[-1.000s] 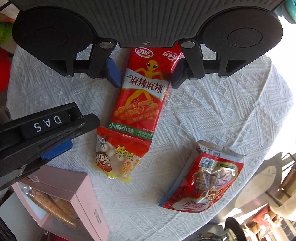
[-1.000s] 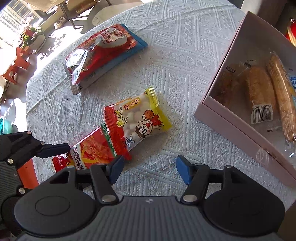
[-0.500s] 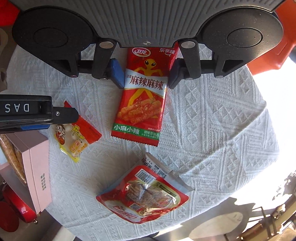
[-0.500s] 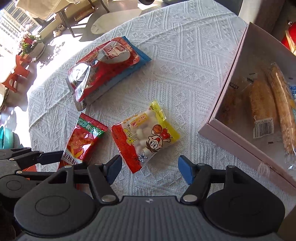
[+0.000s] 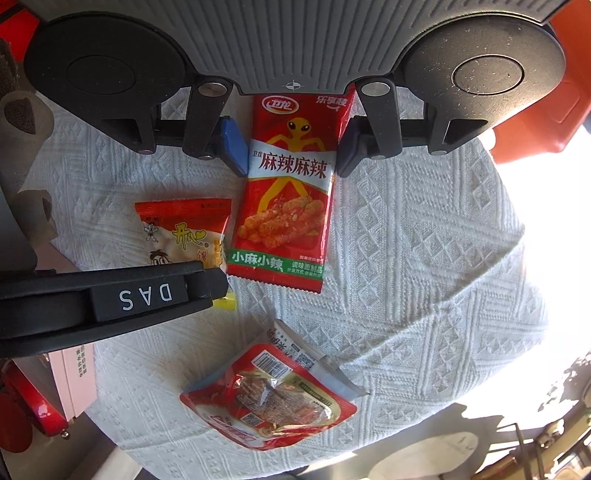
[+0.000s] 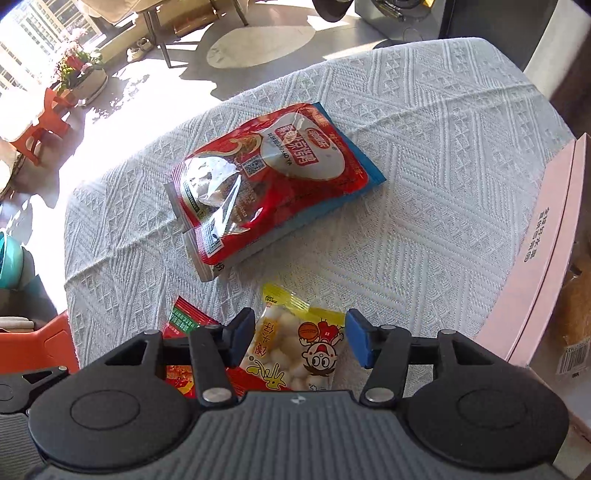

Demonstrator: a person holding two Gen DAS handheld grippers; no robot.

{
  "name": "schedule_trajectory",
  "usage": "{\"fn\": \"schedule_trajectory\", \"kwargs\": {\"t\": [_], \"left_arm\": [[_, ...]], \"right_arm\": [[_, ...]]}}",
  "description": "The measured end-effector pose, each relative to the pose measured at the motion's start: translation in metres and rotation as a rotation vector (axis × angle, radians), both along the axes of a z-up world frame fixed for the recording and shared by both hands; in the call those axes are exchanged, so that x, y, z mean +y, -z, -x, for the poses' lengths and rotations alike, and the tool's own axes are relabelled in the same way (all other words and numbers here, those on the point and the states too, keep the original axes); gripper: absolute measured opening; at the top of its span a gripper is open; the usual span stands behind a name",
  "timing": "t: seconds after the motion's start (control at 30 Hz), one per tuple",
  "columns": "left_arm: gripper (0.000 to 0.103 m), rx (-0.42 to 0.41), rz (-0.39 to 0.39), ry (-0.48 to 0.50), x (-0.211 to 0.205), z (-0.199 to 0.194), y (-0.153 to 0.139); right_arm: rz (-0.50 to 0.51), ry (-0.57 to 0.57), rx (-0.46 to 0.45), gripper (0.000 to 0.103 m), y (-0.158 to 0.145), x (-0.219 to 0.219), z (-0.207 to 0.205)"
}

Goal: Organize snacks

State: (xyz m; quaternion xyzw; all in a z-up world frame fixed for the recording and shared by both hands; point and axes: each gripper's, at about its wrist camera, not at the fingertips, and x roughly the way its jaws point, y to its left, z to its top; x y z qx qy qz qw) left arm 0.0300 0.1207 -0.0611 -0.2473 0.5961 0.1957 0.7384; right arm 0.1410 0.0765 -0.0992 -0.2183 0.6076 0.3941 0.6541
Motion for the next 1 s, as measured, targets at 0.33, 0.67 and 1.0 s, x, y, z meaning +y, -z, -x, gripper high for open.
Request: {"fn": "schedule_trajectory", "kwargs": {"t": [0.33, 0.67, 1.0], "left_arm": [[0.057, -0.009, -0.015, -0.053, 0.014, 0.015, -0.001], [0.057, -0.003, -0.024, -0.104, 0.022, 0.024, -0.002], [0.057, -0.021, 0.002, -0.127, 0.026, 0.031, -0.003]], "right_arm": [[0.03, 0.011, -0.098, 0.059, -0.013, -0.03, 0.007], [-0.066, 0.25, -0.085, 0.075, -0.03, 0.038, -0.034], [-0.053, -0.007, -0.227, 0.073, -0.004, 0.081, -0.022]]}}
